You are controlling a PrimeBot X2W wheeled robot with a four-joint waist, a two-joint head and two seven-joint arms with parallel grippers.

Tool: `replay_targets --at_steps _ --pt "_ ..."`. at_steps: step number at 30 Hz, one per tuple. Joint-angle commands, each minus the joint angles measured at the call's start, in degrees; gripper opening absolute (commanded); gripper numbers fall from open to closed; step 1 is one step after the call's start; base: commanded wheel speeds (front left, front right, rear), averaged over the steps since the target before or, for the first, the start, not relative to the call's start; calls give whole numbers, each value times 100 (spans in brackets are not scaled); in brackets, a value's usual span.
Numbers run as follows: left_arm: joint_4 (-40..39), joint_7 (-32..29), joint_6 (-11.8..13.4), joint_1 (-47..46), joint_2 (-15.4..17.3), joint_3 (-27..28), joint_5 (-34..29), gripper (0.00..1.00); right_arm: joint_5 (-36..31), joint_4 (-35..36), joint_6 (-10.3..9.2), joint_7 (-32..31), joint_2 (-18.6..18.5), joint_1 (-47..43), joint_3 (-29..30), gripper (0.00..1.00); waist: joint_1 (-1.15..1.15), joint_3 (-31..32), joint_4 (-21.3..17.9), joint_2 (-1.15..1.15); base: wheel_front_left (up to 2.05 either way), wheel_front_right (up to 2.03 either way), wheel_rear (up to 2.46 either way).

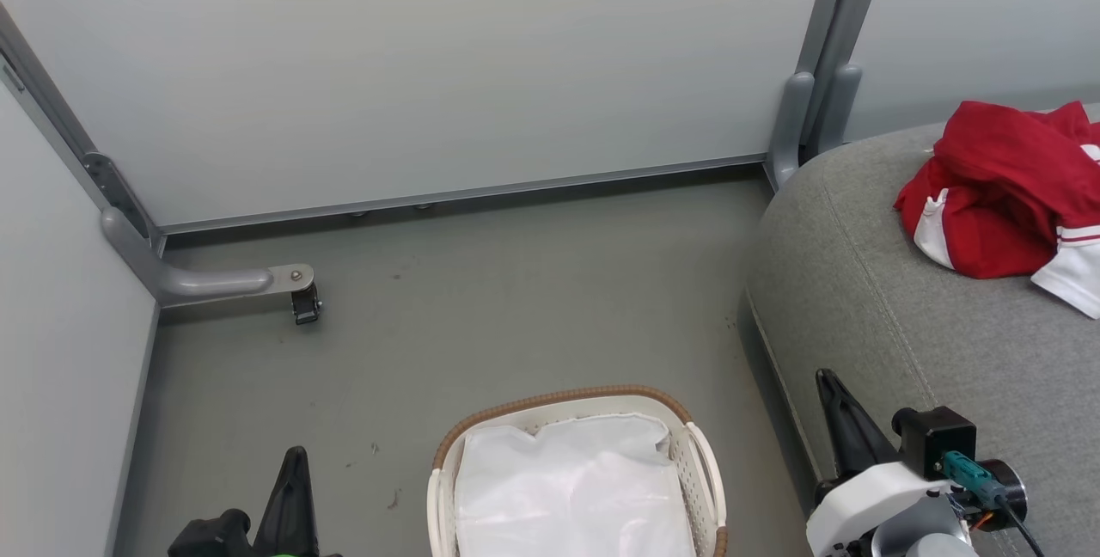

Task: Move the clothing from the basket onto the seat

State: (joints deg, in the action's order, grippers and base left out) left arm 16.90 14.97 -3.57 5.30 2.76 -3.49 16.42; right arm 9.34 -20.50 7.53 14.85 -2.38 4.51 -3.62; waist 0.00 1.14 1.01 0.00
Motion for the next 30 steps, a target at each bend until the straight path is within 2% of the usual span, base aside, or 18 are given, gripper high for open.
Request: replay_targets --at_steps 1,30 --pt "-56 -68 -14 -55 6 48 229 0 259 66 0 -67 -12 85 51 0 0 -2 -1 0 0 0 0" --pt "-162 -843 -159 -487 11 406 2988 0 3272 314 -2 -835 -31 124 408 0 0 -34 -26 0 0 0 0"
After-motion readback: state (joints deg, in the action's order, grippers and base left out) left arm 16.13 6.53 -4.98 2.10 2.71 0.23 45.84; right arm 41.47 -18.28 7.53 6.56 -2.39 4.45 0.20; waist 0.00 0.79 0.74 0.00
